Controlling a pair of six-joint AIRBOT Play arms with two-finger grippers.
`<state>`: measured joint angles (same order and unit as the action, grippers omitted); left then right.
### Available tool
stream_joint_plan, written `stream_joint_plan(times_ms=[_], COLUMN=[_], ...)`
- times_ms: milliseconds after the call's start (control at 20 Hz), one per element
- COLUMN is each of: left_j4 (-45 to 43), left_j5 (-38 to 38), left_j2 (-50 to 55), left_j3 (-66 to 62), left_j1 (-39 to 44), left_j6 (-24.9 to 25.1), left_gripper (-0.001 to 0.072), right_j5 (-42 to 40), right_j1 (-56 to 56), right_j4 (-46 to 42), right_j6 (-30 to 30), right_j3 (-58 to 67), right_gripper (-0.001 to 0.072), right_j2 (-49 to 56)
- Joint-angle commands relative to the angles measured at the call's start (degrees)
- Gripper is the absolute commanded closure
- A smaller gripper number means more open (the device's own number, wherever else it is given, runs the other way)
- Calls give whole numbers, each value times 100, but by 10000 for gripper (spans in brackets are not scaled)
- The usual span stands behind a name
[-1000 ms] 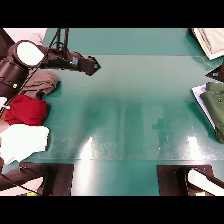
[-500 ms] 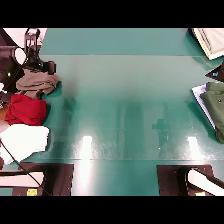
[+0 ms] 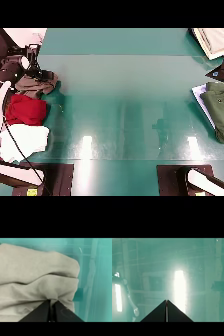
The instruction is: Fold the shirts.
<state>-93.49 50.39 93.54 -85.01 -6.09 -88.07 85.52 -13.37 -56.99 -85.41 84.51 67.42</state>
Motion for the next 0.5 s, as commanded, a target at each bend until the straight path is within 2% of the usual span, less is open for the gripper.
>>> stream_joint_plan(times_ms=[0,50,150,300,450], left_j4=[354,501,1202,3268,4642], left_j5=[332,378,455,861,1440], left_j2=[-232,-433,-968,-1749,-2306], left_j3=[-544,-769,-1281,-1978,-2129], left_j1=[13,74,302,881,1655], left_j6=[20,203,966,2579,3324], left_gripper=[682,682,682,682,682], right_j5=[0,-9,-157,-776,-1482], right_j1=[4,2,2,2,4], right_j4=[9,15,39,39,39], right_j6=[-2,-2,-2,-2,0], right_j3=[4,9,9,9,9], right_gripper=[691,691,691,691,691], right_j2=[-15,-44,-175,-481,-835])
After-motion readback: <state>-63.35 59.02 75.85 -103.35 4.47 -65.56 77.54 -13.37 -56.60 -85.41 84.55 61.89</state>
